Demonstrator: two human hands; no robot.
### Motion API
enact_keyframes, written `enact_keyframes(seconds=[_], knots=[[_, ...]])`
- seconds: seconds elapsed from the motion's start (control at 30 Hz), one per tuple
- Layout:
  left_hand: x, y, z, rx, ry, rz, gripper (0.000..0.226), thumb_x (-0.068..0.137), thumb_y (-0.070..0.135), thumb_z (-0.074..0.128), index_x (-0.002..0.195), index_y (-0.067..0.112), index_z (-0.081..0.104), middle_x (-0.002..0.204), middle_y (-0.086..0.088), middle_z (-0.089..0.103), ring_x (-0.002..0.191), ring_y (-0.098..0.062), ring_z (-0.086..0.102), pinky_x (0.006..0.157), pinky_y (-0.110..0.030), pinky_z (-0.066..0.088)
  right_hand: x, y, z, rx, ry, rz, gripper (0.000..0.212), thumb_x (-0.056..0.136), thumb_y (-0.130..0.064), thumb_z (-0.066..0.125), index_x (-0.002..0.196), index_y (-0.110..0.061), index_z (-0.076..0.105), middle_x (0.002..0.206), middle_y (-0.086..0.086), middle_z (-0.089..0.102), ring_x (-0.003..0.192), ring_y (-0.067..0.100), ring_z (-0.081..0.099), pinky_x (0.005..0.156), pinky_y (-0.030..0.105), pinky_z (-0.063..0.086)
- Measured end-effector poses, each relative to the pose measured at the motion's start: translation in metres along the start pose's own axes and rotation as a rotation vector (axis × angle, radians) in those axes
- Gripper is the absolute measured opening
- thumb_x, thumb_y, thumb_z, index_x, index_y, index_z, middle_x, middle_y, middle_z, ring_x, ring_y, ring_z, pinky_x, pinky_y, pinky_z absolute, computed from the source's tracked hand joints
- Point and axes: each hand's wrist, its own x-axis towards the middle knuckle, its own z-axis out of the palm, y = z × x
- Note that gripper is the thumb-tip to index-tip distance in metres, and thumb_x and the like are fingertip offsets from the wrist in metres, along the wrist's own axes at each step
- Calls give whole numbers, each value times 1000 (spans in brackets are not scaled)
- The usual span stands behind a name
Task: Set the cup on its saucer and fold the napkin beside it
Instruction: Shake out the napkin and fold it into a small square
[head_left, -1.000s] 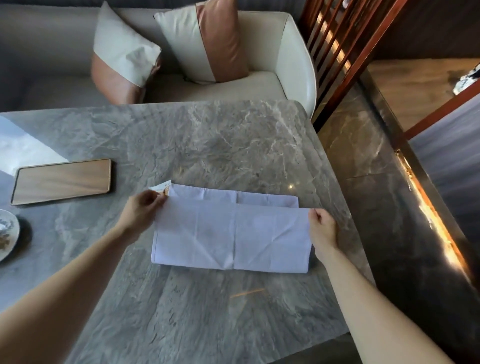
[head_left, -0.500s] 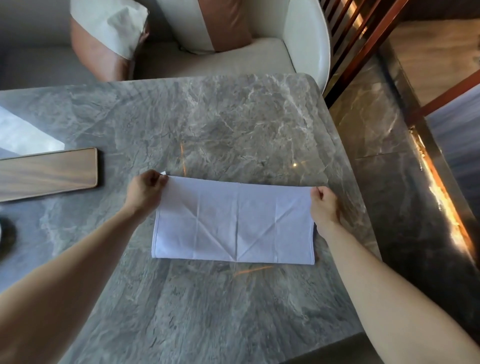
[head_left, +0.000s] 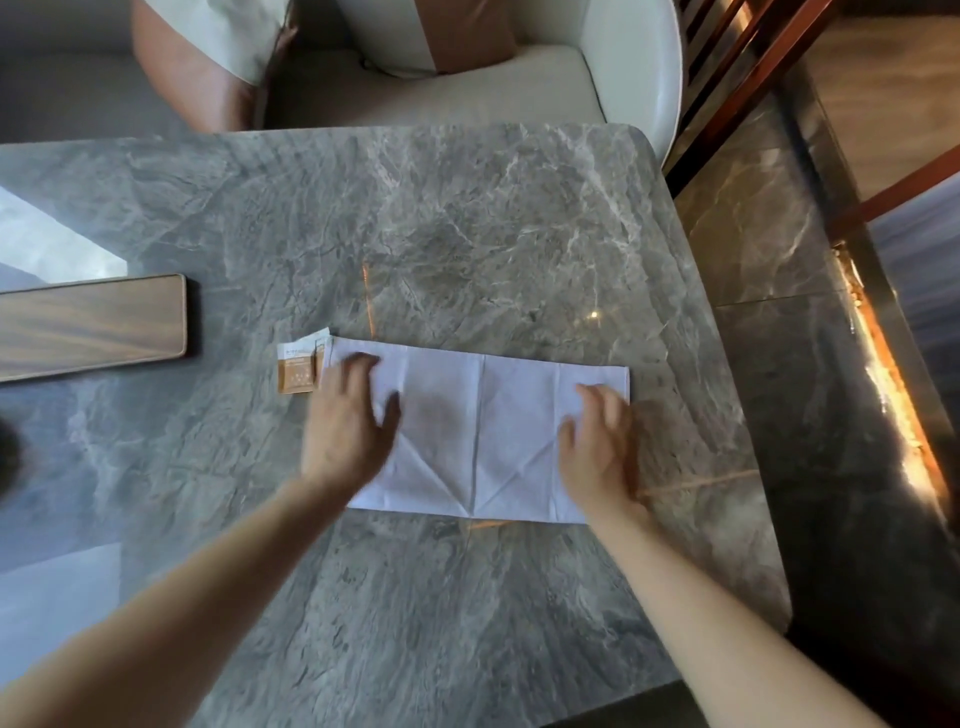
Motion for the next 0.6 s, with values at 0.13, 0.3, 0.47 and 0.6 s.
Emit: enact_keyframes(seconds=[0.13, 0.3, 0.47, 0.6], knots=[[-50, 48, 48, 37, -223, 228, 63, 102, 38, 38, 155, 4, 34, 166, -14, 24, 155, -31, 18, 123, -45, 23, -44, -46, 29, -66, -179, -188, 61, 89, -24, 52, 148, -14, 39, 158, 4, 36, 149, 21, 27, 113, 37, 26], [-65, 48, 76, 242, -367, 205, 63, 106, 45, 17, 162, 16, 12, 170, -3, 1, 157, -22, -6, 126, -48, 1, -54, -44, 43, -227, -272, -153, 66, 97, -36, 39, 157, -14, 22, 166, 1, 14, 154, 16, 8, 121, 39, 18], [-63, 17, 67, 328, -357, 210, 68, 104, 50, 23, 163, 21, 3, 170, 1, -2, 156, -16, -8, 125, -49, 2, -60, -15, 33, -347, -299, -92, 73, 98, -49, 28, 159, -14, 8, 168, 1, 3, 154, 14, 0, 123, 44, 9], [-64, -31, 44, 356, -296, 130, 73, 102, 52, 22, 162, 13, 4, 170, -5, 4, 157, -17, -2, 126, -45, 4, -67, 21, 15, -413, -281, 20, 73, 99, -52, 17, 158, -12, -1, 168, 3, -3, 154, 15, -5, 124, 44, 11]])
